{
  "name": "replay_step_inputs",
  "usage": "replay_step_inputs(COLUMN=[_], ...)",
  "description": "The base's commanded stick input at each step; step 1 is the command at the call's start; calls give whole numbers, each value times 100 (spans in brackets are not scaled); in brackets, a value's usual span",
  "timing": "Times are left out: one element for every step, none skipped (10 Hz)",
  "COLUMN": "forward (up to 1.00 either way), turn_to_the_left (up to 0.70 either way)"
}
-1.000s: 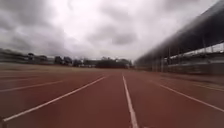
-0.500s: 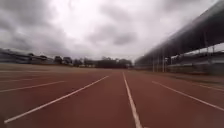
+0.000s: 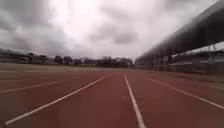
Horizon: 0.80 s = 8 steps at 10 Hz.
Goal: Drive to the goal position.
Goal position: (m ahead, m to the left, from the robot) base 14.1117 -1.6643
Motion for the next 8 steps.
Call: replay_step_inputs(forward=[70, 70, 70, 70, 70, 70, 70, 70], turn_to_the_left=[0, 0, 0, 0, 0, 0, 0, 0])
